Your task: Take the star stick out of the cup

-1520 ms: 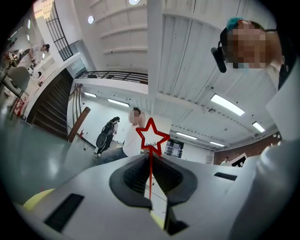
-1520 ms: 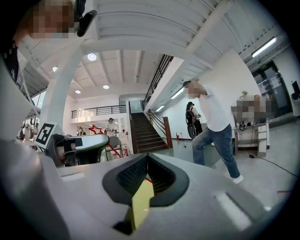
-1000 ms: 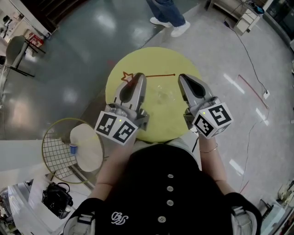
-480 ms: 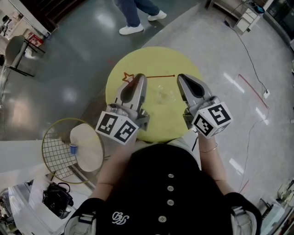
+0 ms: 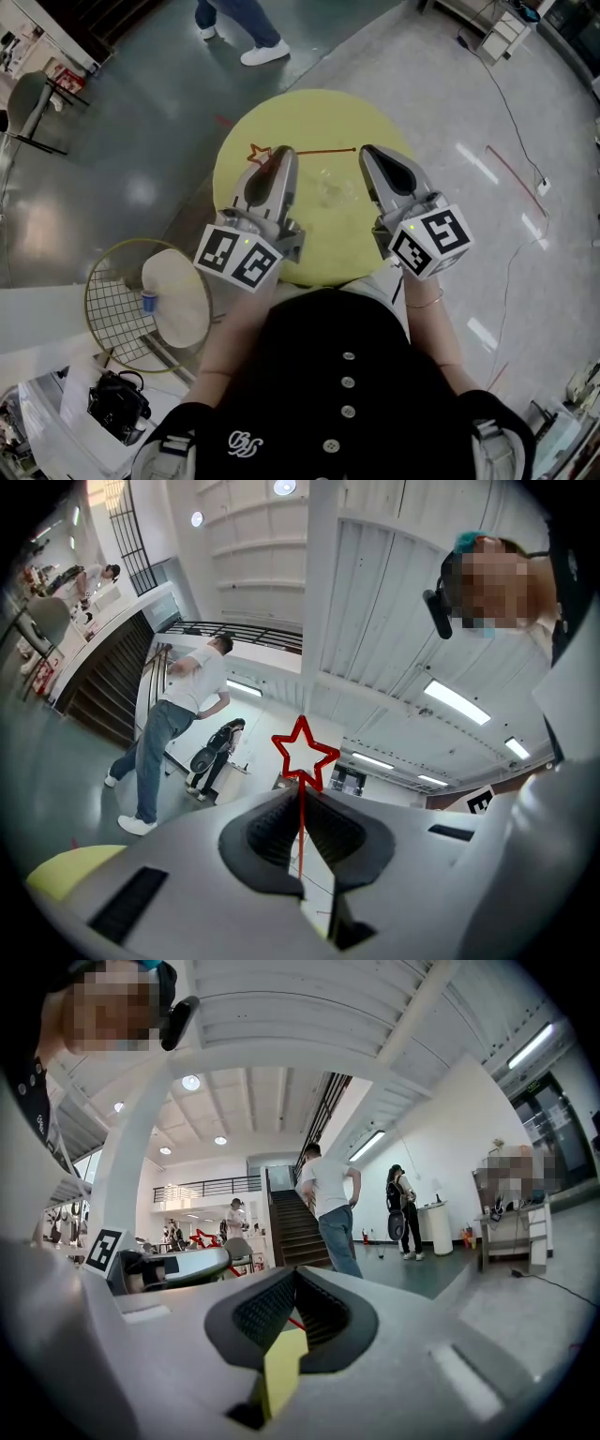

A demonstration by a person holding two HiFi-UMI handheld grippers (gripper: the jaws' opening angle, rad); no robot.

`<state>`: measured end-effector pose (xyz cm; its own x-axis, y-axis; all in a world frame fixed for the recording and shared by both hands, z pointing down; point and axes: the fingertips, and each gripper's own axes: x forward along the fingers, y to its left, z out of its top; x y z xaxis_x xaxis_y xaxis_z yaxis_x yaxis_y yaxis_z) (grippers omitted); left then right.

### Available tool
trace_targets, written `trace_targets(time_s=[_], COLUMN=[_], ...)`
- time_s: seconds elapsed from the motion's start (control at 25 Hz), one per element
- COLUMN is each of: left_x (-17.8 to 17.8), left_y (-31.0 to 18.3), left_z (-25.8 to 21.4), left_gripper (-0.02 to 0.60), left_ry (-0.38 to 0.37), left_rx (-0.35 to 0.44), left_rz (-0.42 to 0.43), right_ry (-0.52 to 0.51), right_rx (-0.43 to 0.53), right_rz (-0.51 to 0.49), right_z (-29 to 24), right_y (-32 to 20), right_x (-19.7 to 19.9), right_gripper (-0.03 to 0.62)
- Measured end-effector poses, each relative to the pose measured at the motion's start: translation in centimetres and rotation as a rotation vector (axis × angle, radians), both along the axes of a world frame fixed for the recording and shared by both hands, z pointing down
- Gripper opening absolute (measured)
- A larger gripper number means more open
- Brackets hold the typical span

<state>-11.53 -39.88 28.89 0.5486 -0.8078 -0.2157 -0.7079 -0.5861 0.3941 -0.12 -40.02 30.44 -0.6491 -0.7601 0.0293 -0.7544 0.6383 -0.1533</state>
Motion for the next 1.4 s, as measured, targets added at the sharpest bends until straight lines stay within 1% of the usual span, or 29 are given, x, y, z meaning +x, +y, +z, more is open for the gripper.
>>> trace_targets(time_s=[0.28,0.8,1.08,1.4], left_x=[-0.2,0.1,0.1,0.3], left_y=[0.0,-0.1,0.0,0.3], left_z=[0.1,0.2,0.2,-0.3], left_gripper=[0.023,0.023,0.023,0.023], left_ry=[0.0,-0.005,-0.007,-0.004], left_rx=[-0.003,-0.002,-0.005,0.002], left_rz=[-0.007,0.006,0.012,0.026], right_ry=[0.004,0.052,0.069,0.073], right_rx=[-0.002,-0.013,0.001,-0.001], right_rz=[-0.013,-0.037,-0.065,-0.062], right_z=[0.0,0.8,0.5,0.2], right_y=[0.1,0.1,0.3,0.4], right_x=[-0.3,-0.5,-1.2,-1.5], right_gripper=[0.005,0.005,0.005,0.005])
